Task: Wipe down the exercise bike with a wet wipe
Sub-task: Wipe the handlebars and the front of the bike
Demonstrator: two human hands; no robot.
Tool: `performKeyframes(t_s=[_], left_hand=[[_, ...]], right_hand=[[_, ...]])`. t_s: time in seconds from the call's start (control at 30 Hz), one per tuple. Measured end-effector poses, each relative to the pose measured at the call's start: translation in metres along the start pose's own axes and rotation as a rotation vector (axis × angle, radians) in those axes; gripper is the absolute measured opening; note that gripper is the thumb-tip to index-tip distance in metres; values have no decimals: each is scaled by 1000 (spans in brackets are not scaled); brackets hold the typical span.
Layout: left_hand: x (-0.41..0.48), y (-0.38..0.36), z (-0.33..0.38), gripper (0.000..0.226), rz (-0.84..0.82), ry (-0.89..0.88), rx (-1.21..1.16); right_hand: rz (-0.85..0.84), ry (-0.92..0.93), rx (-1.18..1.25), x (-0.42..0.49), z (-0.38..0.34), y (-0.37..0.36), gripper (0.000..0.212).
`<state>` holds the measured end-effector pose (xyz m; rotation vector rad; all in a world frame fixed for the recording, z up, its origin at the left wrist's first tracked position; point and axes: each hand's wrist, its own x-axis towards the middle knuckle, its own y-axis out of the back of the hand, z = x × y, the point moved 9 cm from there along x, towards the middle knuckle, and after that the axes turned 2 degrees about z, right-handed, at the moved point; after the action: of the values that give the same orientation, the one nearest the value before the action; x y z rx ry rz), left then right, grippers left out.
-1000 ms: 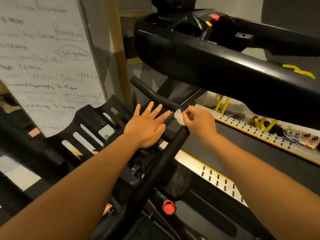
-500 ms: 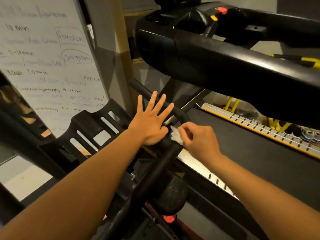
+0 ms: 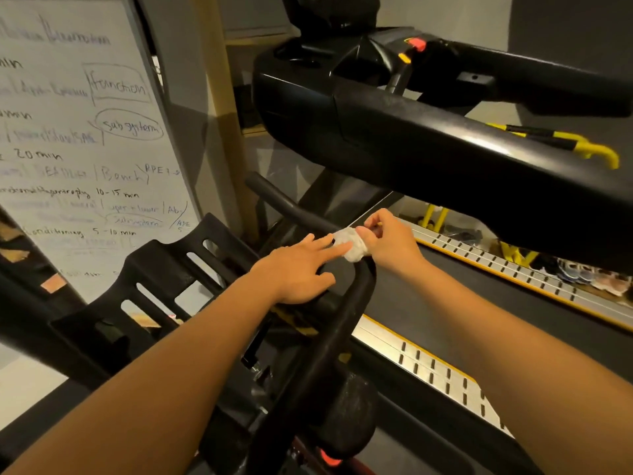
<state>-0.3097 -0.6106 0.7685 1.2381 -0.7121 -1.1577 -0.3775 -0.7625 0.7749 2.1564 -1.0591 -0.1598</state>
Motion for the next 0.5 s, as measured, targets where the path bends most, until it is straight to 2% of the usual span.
performKeyframes(t_s=[0.07, 0.1, 0.17, 0.27, 0.33, 0.4, 0.5], left_hand=[[0, -2, -1, 61, -29, 8, 15], [0, -4, -2, 60, -43, 11, 28], [2, -5, -2, 59, -48, 12, 42], [2, -1, -8, 64, 8, 73, -1], [1, 4, -12, 71, 56, 124, 3], [-1, 7, -14, 74, 92, 159, 14], [-3, 9, -13, 73, 95, 179, 3]], right_hand=[[95, 113, -80, -6, -18, 15, 10], [91, 189, -148, -12, -29, 17, 12], [-41, 262, -281, -25, -36, 5, 20], [-247, 128, -411, -26, -24, -21, 35], [-332, 88, -546, -14, -26, -37, 32], [-388, 131, -648, 3, -38, -54, 28], [-436, 209, -661, 27, -53, -80, 35]])
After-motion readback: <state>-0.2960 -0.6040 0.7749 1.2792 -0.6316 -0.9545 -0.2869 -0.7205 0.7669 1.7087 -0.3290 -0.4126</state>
